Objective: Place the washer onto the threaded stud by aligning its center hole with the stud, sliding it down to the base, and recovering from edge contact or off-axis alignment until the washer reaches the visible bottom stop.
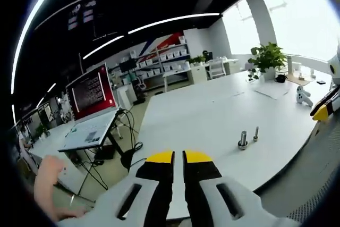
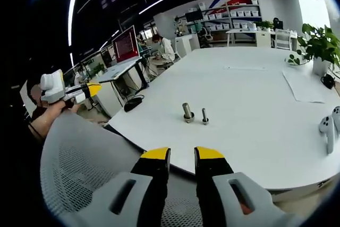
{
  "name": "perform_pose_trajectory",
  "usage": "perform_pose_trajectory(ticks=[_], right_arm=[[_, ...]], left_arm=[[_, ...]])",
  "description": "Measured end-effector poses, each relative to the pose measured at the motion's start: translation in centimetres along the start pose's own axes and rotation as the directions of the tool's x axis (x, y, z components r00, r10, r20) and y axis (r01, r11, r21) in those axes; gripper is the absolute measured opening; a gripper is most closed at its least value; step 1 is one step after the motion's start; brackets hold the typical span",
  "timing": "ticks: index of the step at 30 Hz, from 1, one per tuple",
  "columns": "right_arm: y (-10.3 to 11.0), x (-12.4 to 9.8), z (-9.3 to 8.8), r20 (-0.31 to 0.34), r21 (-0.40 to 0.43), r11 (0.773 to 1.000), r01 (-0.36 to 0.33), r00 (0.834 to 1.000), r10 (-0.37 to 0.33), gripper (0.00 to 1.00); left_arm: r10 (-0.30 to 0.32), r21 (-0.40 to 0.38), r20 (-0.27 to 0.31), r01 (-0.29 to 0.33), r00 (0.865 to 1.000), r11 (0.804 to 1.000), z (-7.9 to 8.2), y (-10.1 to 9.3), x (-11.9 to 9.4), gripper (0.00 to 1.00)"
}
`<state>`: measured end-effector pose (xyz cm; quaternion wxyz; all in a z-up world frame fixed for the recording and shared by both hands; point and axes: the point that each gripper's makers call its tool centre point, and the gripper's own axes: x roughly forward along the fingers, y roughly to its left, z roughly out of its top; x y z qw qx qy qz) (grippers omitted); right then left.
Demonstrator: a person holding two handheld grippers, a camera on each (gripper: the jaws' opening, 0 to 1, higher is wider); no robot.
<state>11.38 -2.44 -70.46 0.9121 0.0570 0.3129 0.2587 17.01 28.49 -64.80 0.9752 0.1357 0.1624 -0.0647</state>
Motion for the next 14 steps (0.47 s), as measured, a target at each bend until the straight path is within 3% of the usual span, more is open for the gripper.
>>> perform_pose_trajectory(ticks=[7,14], right_arm=[[0.0,0.0,0.1,0.004,0.002,1.0,-0.001,1.0,0.001,0.21],[0.1,0.0,-0.1,-0.003,-0.002,1.0,-0.008,1.0,0.008,0.21]], left_arm=[[-0.037,-0.027,-0.075,0.035,0.997,0.999,-1.2,-0.7,0.3,0.0],[-0.034,0.001,-0.072,0.034,0.997,0.999,-1.2,-0.8,0.2,0.0]])
